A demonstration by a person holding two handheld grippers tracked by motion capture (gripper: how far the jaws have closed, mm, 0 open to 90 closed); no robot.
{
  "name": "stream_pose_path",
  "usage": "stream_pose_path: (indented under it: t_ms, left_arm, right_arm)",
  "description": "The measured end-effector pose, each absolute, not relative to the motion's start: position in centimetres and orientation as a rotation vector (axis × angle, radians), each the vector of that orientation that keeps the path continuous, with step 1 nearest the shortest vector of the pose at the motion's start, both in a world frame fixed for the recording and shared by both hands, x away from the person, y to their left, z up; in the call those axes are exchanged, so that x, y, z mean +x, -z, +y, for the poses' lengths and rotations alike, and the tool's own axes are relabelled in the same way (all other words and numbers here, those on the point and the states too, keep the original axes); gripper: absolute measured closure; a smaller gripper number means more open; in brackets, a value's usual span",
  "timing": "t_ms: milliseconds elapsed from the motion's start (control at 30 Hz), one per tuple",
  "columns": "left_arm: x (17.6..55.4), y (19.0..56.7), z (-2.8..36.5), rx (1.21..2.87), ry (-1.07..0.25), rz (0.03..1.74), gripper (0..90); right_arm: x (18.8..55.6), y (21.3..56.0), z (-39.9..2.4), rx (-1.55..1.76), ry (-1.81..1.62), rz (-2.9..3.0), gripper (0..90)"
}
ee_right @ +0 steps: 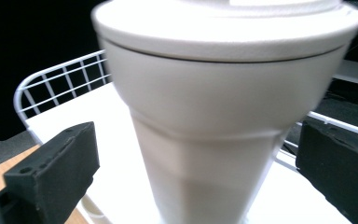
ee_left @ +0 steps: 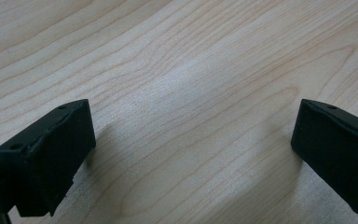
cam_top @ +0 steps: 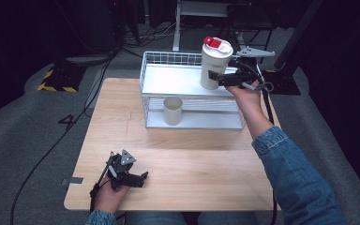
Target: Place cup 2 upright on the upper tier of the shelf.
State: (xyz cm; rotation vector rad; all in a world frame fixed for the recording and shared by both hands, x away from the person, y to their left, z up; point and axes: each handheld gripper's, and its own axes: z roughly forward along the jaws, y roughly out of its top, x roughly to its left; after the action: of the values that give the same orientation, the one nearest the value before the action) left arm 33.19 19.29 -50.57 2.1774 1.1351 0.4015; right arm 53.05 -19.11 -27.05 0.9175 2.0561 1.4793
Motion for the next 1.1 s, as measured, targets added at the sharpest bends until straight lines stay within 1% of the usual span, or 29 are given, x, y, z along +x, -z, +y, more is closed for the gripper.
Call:
stream_pose_path:
  t_ms: [667,1100]
  left_arm:
    - [33.2,50.6,19.3,2.177,-0.4,1.135,0.2]
    - [33.2,50.6,19.3,2.177,-0.4,1.135,0.2]
  right_arm:
    - [46.8,27.0,-22.7,0.833,-1.491,2.132,0.0]
    - [43.3,28.8,-26.1,0.865,-1.441,2.158,2.0]
